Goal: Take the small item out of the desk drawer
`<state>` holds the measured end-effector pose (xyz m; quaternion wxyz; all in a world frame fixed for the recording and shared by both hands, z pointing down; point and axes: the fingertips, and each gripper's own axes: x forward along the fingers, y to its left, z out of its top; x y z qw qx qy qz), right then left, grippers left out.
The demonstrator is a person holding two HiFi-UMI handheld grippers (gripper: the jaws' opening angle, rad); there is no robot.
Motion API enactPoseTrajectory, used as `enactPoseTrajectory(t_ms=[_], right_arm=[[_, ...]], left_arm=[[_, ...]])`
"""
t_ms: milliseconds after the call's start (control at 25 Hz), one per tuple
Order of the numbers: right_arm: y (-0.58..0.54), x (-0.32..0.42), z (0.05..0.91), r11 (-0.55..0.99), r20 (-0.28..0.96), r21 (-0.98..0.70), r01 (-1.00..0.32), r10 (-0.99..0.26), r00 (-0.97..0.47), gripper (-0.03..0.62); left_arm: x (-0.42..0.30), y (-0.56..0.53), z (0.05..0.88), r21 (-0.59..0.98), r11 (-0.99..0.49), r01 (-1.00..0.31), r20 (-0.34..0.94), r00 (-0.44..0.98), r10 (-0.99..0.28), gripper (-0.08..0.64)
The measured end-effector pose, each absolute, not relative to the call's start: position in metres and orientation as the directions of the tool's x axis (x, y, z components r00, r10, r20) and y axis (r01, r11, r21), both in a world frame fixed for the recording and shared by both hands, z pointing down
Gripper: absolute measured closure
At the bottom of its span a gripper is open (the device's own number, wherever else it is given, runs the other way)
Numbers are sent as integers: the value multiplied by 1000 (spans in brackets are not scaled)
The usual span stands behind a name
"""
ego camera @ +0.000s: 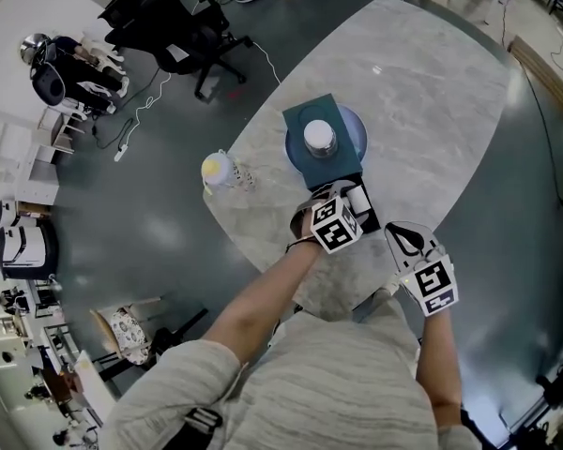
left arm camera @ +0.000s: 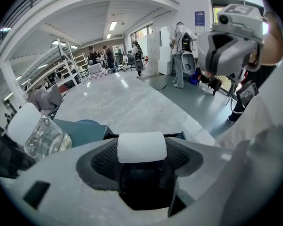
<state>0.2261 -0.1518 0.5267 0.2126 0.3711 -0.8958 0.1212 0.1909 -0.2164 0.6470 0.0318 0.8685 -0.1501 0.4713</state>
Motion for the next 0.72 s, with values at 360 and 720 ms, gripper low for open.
enactPoseTrajectory(t_ms=[360,720], right_arm=[[-150,207,503,713,424,-53,-700,-618,-662,583],[-140,194,479,724,362,-49,-688,-630,-687,583]], left_arm=[[184,-210,585,-23,-909,-416,671,667,-322,255],[173,-199,514,-1,-879,-477,493,764,-415,255]])
